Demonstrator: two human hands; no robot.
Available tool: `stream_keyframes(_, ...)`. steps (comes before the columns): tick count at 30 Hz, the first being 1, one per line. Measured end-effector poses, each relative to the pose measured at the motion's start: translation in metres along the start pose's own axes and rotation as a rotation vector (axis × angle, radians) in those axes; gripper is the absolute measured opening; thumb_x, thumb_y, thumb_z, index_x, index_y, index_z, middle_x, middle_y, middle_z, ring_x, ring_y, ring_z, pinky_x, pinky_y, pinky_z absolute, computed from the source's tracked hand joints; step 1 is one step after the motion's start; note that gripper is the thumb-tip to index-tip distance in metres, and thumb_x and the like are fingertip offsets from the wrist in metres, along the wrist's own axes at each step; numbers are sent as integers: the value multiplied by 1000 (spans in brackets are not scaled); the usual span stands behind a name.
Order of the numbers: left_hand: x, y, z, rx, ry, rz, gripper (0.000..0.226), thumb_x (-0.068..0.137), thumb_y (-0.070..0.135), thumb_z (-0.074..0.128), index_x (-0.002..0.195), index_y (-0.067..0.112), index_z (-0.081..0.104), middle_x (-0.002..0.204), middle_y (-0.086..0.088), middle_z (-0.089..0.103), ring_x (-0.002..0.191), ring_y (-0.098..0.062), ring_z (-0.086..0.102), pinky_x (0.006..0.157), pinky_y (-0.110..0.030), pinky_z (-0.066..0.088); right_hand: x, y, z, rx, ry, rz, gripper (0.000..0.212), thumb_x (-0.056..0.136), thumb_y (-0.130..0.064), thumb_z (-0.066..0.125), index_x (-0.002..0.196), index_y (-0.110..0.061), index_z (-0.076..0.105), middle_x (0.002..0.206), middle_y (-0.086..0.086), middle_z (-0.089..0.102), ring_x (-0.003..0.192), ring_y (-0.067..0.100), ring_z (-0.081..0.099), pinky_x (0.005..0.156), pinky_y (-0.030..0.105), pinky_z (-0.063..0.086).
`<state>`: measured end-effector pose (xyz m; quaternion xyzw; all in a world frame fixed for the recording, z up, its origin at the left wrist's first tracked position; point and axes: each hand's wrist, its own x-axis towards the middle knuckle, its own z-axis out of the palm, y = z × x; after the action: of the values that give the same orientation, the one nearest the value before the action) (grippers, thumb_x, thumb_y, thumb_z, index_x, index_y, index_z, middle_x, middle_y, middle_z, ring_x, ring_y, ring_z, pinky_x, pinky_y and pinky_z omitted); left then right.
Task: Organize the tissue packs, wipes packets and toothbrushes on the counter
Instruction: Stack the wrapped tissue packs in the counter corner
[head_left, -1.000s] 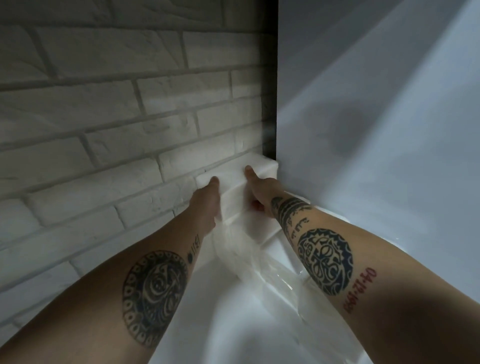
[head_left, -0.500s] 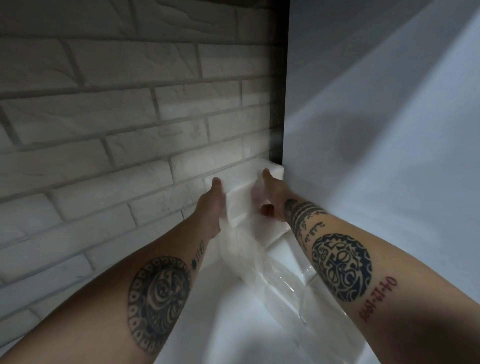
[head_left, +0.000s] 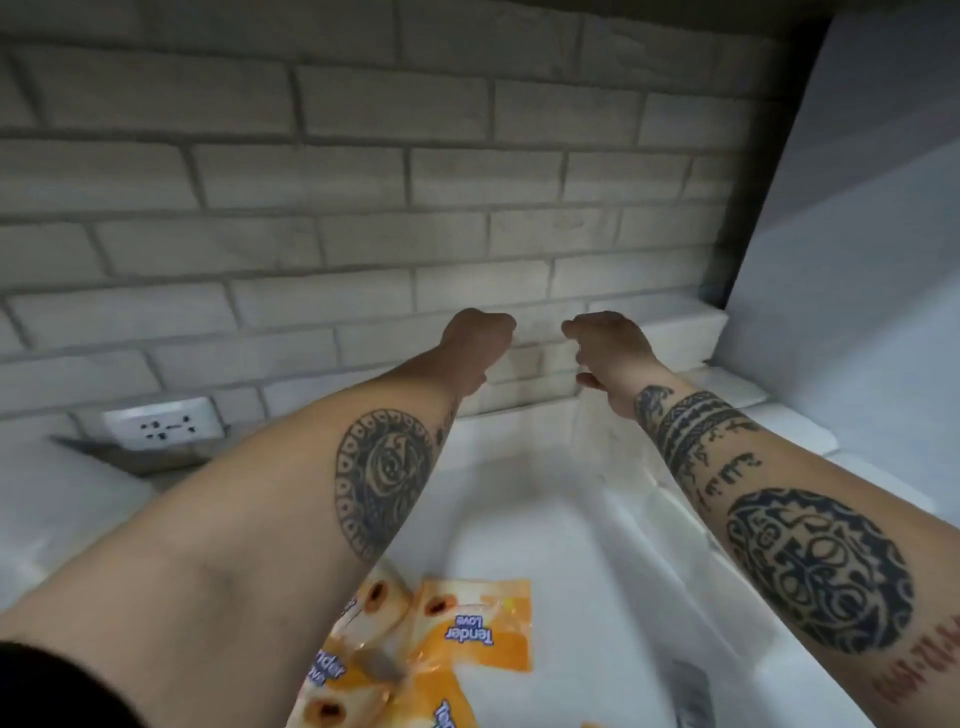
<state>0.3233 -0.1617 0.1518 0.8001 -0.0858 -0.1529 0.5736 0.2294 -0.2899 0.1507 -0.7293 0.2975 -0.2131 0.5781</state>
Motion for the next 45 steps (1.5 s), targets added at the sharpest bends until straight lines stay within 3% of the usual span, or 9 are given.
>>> stream_keyframes(8,-64,-67,-198,303,234,49,24,95,17,53,72,10,52,80,-9,59,86,-32,63,74,-32,51,-119,-9,153,-29,-330,-97,23,99,-25,66,121,-19,66,114,3,68,90,16,62,75,33,54)
stream_keyframes(15,-116,-167,-342,612,360,-122,41,90,32,51,118,9,70,123,-13,69,114,-36,64,97,-45,54,-213,6,272,-145,-506,-192,30,91,-20,73,121,-15,69,98,1,70,75,11,60,58,18,48)
stream_keyframes(17,-127,-198,-361,696,372,-230,47,81,42,49,122,22,62,128,-6,60,123,-35,53,103,-46,46,-229,23,296,-324,-551,-250,39,89,-27,75,126,-15,67,116,4,72,97,18,68,79,19,54)
stream_keyframes(20,-138,-236,-369,703,308,-253,53,87,51,56,137,33,51,139,-4,44,134,-36,38,108,-47,37,-241,53,318,-767,-557,-310,77,83,-59,73,147,-21,53,151,7,53,139,29,49,114,36,42)
stream_keyframes(24,-132,-271,-368,562,284,-82,62,86,51,60,142,28,48,141,-3,38,138,-28,42,110,-39,40,-261,98,317,-1103,-594,-228,122,69,-77,75,163,-29,15,170,10,8,156,40,8,122,57,27)
stream_keyframes(31,-121,-283,-361,555,237,-62,62,92,46,56,148,24,40,159,-7,16,128,-38,53,108,-47,45,-262,112,295,-1043,-437,-329,92,82,-55,71,157,-34,23,159,9,30,144,34,25,110,52,36)
stream_keyframes(36,-114,-266,-358,646,264,-72,41,89,32,41,125,13,48,143,-12,38,134,-35,37,100,-41,41,-258,76,270,-1066,-315,-333,79,81,-47,68,151,-32,35,144,7,43,136,31,31,102,49,36)
stream_keyframes(40,-122,-244,-338,699,242,-111,48,85,32,47,131,18,48,156,-8,25,143,-34,25,110,-52,36,-261,53,232,-888,-119,-231,84,78,-52,71,153,-33,37,146,6,45,138,30,34,104,48,39)
stream_keyframes(45,-136,-197,-293,532,196,51,57,92,50,35,120,7,59,133,-16,57,122,-36,52,106,-46,44,-275,33,208,-652,-34,-254,86,77,-54,76,152,-36,37,148,2,44,140,27,32,109,48,41)
